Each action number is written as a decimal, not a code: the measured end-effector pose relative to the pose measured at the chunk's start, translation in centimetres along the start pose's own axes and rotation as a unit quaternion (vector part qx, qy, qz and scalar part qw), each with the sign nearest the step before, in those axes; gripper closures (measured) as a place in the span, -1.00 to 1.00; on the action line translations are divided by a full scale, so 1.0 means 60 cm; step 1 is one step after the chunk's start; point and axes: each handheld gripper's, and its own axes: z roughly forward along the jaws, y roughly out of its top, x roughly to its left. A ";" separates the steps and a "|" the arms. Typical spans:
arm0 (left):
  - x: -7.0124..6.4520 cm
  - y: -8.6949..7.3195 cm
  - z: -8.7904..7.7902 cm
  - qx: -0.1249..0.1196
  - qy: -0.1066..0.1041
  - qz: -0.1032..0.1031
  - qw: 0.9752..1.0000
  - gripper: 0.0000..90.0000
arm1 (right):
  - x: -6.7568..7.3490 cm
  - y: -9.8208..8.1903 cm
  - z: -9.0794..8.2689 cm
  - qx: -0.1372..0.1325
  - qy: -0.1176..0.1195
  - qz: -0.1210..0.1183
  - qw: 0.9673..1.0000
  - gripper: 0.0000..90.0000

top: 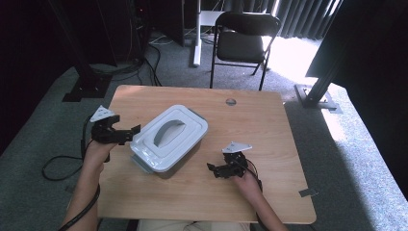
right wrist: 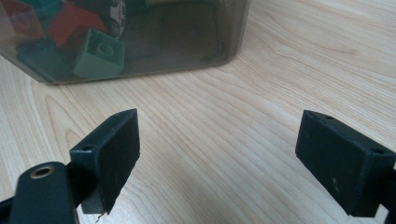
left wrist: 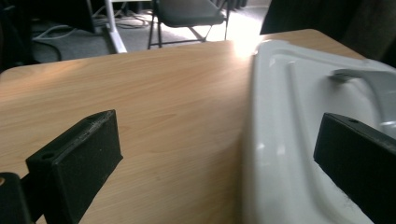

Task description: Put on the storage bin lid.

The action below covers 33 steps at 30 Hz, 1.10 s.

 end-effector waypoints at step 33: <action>0.043 -0.108 0.145 0.042 0.059 -0.026 0.997 -0.96 | -0.003 -0.005 -0.001 -0.007 -0.005 0.016 1.000 -0.70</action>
